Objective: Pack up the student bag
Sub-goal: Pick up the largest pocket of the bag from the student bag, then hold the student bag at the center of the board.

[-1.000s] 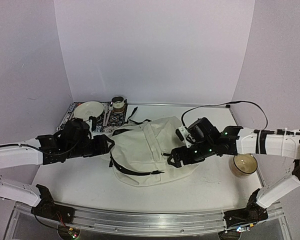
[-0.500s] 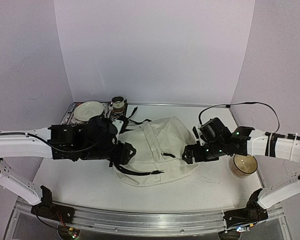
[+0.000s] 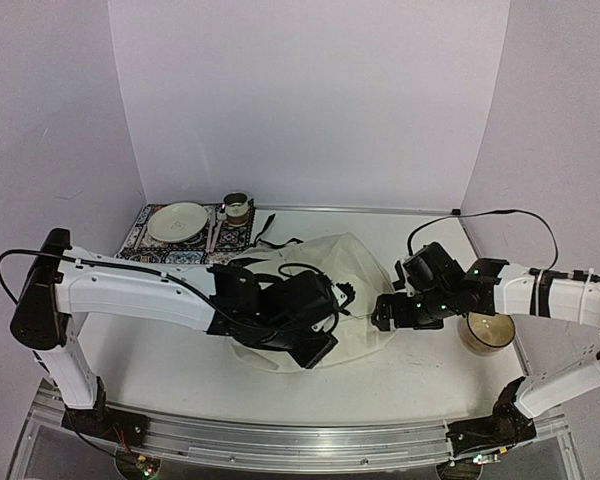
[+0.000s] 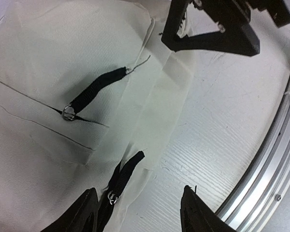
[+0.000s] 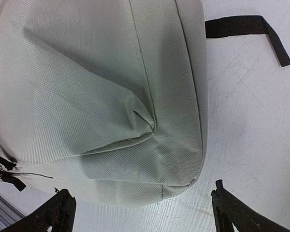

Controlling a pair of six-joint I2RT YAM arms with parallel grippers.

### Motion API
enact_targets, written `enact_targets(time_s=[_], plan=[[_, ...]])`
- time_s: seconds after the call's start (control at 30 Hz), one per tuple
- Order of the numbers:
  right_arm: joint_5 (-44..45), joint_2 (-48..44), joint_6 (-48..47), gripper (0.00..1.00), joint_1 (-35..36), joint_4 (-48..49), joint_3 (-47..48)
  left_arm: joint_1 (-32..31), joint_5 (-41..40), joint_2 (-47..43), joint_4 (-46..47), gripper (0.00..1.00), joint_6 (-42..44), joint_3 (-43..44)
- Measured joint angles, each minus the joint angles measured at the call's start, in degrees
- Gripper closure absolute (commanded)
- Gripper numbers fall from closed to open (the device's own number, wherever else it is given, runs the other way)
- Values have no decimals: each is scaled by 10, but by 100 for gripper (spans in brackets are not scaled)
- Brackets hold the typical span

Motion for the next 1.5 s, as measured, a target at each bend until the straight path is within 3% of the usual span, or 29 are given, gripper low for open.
enact_targets(time_s=[0.37,0.7,1.13,1.27,1.5], plan=[[-6,26,15,2,-4,3,0,0,-13,129,-64,52,69,122],[-13,56,20,5,-6,6,0,0,-49,169,-103,61,87,148],[-16,74,24,17,-12,21,7,0,-68,196,-109,85,95,159],[-19,76,24,27,-13,25,7,-1,-72,196,-110,98,96,159],[-21,80,20,68,-24,28,7,-6,-76,191,-109,100,85,145]])
